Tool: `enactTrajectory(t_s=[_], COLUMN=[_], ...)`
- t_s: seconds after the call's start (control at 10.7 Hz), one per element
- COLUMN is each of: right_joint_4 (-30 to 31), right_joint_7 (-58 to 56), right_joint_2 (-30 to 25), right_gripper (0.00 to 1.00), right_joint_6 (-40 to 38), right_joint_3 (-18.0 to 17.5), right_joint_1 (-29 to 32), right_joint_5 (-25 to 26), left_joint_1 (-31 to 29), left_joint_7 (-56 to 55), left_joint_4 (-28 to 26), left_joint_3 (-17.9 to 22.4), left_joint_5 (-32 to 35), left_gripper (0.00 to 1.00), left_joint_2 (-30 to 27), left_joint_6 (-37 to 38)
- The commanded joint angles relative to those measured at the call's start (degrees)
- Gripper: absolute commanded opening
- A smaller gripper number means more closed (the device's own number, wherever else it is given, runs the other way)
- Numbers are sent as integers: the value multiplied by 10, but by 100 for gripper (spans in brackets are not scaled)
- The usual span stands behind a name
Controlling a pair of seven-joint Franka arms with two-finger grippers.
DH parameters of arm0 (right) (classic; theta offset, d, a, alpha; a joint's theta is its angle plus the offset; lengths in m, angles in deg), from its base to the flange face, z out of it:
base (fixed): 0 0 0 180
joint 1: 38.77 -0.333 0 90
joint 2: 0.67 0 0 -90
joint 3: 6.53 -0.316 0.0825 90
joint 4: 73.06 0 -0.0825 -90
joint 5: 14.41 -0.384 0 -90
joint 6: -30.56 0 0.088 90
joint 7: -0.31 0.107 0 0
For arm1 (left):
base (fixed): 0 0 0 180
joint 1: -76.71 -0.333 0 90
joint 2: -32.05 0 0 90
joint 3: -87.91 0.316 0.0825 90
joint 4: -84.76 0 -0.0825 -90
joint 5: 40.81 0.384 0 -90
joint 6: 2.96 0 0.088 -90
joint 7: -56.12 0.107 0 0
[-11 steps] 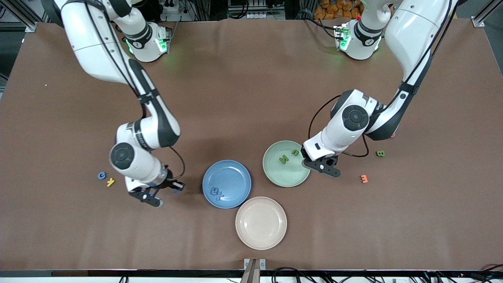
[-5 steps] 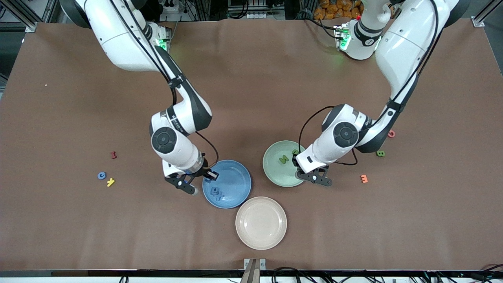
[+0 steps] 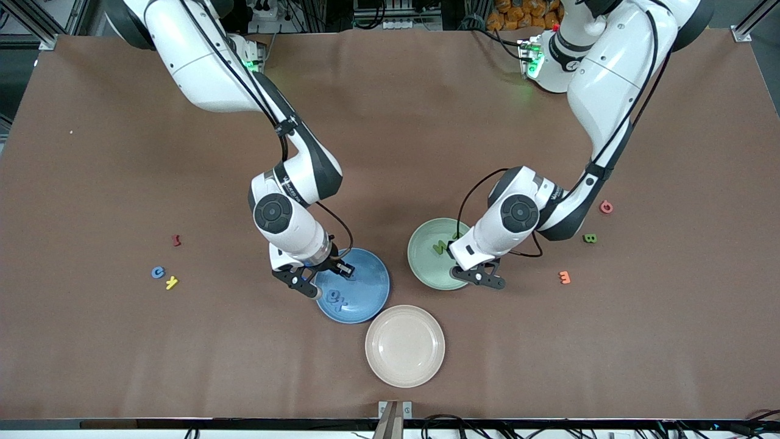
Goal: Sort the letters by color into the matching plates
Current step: 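Open both grippers over the blue and green plates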
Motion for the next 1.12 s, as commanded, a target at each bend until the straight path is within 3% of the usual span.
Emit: enactTrajectory(t_s=[0.0, 0.09, 0.47, 0.84, 1.03], right_joint_4=[-14, -7, 7, 99, 127], right_joint_7=[-61, -112, -288, -443, -501], right_joint_2=[5, 1, -31, -100, -115], right_gripper=[100, 100, 100, 100, 100], right_joint_6=[-4, -10, -99, -96, -96], right_joint_3=[-1, 1, 3, 16, 16], right_joint_1=[9, 19, 87, 162, 200], right_joint_5=[4, 6, 7, 21, 44], left_joint_1=[7, 7, -27, -50, -86], left_joint_7=[6, 9, 24, 72, 161], left_joint_4=[36, 37, 36, 29, -10], left_joint_3=[11, 14, 16, 15, 15], left_joint_5=[-3, -3, -2, -10, -10], left_gripper=[58, 100, 100, 100, 100], left_joint_2=[20, 17, -19, -61, -84], left_joint_6=[10, 10, 46, 130, 137])
